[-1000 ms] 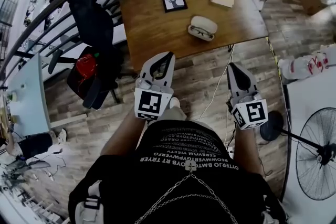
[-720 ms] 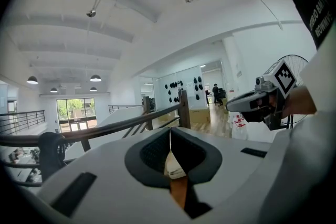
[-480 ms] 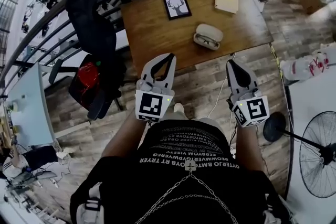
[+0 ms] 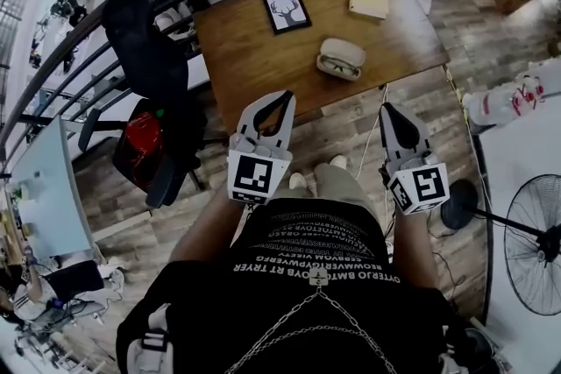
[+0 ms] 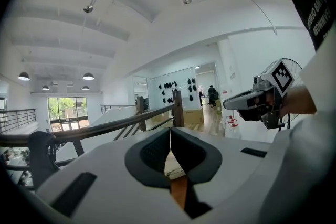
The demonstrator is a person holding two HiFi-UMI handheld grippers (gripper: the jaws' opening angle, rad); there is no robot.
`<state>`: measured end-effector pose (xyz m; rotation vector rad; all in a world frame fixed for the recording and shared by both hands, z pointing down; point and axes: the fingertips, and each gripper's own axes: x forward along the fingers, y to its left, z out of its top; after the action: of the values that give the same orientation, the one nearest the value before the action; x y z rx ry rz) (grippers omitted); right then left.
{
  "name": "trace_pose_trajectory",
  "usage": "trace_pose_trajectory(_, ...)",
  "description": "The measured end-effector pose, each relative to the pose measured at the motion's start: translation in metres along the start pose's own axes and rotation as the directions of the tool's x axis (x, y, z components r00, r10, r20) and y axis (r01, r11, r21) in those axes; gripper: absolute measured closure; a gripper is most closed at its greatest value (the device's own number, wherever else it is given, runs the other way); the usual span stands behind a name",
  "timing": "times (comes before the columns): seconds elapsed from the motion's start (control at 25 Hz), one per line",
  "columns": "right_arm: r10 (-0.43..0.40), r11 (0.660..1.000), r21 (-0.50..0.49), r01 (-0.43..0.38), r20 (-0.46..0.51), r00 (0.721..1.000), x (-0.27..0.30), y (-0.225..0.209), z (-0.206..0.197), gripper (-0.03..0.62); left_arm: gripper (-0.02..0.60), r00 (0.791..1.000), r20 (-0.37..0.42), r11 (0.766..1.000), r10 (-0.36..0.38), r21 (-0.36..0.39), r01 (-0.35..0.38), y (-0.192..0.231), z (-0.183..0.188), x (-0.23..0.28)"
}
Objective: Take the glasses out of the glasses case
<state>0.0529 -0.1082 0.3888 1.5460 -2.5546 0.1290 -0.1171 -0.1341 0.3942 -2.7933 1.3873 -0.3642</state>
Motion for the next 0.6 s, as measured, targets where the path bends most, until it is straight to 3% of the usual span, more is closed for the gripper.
trace_pose_trajectory(0.6, 0.000, 1.000, 0.026, 0.000, -0.019, 1.000, -0.001, -0.027, -0.016, 0.579, 0.552, 1.000, -0.019, 1.000, -0.016, -0.004, 0.016, -0.017, -0.003, 0.028)
